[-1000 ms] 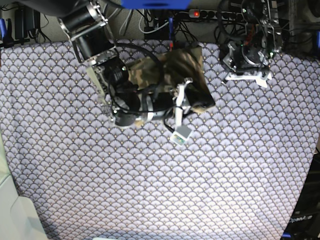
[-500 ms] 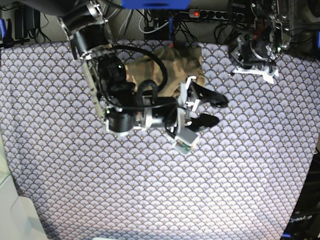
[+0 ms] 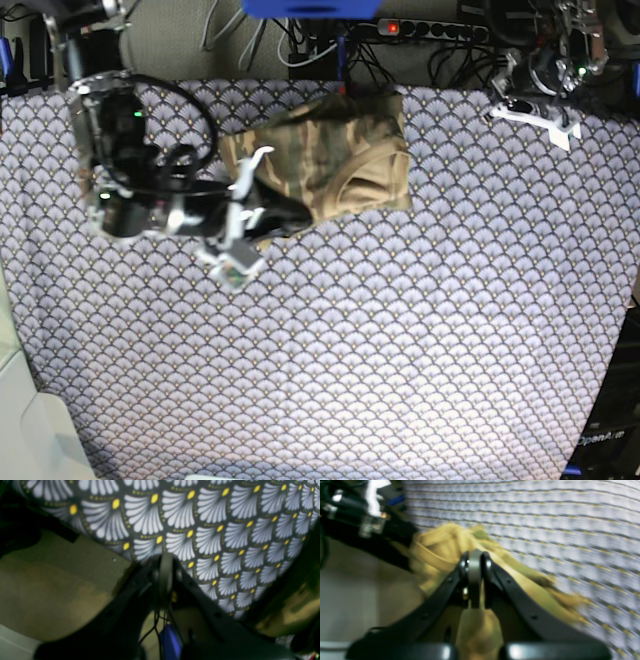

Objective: Fold the T-shirt properly
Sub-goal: 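Open the right gripper and withdraw it from the bundle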

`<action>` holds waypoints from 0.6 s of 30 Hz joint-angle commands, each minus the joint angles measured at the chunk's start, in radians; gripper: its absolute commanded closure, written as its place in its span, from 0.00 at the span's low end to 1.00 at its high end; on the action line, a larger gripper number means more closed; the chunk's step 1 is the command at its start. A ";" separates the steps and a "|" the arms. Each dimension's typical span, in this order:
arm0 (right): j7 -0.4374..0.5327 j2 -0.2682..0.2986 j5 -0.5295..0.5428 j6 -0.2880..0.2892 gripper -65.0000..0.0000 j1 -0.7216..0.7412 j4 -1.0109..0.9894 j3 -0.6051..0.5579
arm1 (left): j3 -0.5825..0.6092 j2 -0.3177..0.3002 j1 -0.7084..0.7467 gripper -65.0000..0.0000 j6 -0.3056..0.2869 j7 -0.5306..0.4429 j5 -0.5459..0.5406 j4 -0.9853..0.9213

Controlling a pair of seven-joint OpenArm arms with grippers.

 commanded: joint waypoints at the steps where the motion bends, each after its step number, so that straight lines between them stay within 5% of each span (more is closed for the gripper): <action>1: 0.024 0.009 0.027 0.007 1.00 0.001 0.033 0.014 | -0.001 0.010 -0.013 1.00 0.001 0.001 0.005 0.019; 18: 0.032 0.169 0.019 0.007 1.00 -0.085 -0.119 0.229 | 0.088 0.058 -0.051 1.00 0.004 0.010 -0.006 0.149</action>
